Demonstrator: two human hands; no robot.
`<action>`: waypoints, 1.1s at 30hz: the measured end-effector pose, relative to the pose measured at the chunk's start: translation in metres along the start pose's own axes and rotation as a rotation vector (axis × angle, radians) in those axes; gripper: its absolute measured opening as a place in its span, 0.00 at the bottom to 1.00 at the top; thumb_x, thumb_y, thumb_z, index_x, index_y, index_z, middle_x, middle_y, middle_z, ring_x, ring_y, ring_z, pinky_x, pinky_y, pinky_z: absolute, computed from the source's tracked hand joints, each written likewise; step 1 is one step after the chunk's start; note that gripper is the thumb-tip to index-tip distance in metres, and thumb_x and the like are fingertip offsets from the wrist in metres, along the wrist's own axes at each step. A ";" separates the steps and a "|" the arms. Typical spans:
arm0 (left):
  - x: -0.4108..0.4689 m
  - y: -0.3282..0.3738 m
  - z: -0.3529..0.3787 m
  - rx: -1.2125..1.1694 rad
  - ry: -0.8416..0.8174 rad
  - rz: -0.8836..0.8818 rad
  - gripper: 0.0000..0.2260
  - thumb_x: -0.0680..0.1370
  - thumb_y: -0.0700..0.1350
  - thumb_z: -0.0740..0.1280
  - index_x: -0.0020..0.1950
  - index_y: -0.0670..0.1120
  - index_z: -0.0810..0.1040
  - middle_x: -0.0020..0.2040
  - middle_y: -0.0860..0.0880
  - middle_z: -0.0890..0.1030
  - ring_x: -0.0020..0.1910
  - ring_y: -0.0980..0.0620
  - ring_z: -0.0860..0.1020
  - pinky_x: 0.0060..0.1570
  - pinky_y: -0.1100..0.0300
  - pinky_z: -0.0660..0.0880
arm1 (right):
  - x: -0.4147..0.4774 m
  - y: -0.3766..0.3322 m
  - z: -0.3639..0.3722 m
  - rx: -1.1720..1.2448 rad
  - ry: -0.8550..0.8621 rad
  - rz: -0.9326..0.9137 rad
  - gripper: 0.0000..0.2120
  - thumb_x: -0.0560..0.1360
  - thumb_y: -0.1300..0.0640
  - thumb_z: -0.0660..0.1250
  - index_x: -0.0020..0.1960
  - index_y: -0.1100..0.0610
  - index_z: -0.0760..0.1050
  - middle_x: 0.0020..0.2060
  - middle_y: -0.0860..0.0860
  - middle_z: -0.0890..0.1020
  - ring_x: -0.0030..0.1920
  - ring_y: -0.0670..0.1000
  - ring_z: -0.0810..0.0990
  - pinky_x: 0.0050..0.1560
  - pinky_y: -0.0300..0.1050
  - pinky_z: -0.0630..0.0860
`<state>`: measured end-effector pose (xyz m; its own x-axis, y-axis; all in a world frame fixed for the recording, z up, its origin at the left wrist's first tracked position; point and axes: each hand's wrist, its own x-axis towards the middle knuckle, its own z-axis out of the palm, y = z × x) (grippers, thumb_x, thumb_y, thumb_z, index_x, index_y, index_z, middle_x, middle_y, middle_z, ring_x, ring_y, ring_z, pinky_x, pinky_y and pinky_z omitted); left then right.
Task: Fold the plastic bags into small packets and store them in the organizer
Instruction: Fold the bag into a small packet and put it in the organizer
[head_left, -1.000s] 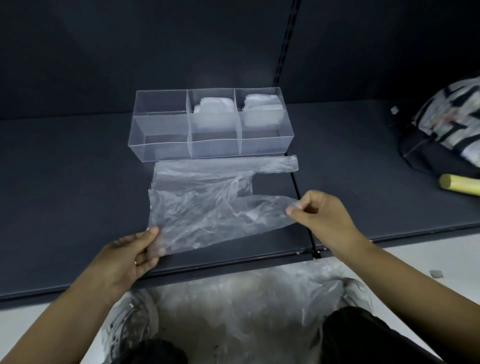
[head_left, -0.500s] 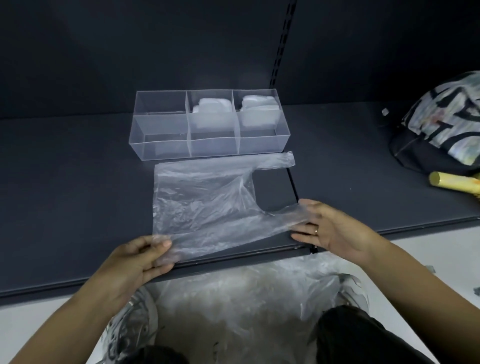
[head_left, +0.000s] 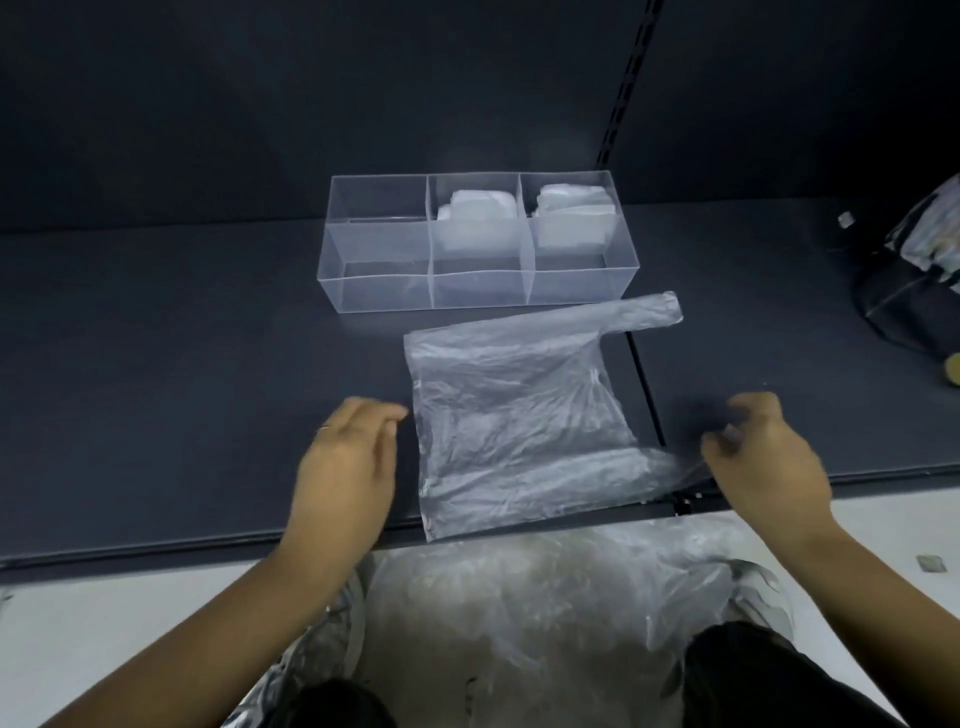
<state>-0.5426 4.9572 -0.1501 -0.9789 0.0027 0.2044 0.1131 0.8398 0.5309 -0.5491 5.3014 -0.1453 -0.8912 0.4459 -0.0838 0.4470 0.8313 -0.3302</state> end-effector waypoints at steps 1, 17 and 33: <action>0.006 0.005 0.007 0.041 -0.028 0.081 0.13 0.75 0.30 0.65 0.58 0.38 0.79 0.55 0.42 0.81 0.53 0.44 0.79 0.59 0.60 0.71 | 0.001 -0.006 -0.003 -0.058 0.098 -0.062 0.21 0.72 0.63 0.68 0.64 0.62 0.70 0.54 0.63 0.77 0.53 0.67 0.75 0.49 0.57 0.72; 0.033 -0.011 0.059 0.493 -0.484 0.208 0.37 0.70 0.71 0.27 0.73 0.52 0.27 0.76 0.50 0.31 0.75 0.51 0.31 0.74 0.47 0.35 | 0.017 -0.051 0.073 -0.315 -0.154 -0.523 0.35 0.76 0.34 0.37 0.78 0.50 0.42 0.78 0.49 0.43 0.77 0.49 0.40 0.74 0.49 0.33; -0.043 -0.012 0.025 0.102 -0.182 0.734 0.14 0.79 0.44 0.61 0.58 0.42 0.82 0.62 0.46 0.80 0.61 0.49 0.78 0.62 0.52 0.70 | -0.082 -0.061 0.062 -0.054 -0.315 -1.014 0.29 0.74 0.49 0.69 0.72 0.59 0.68 0.72 0.55 0.67 0.72 0.55 0.67 0.71 0.55 0.64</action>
<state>-0.5061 4.9606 -0.1858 -0.6719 0.6620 0.3322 0.7384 0.6337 0.2306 -0.5079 5.1940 -0.1766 -0.8252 -0.5637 -0.0355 -0.5203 0.7831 -0.3406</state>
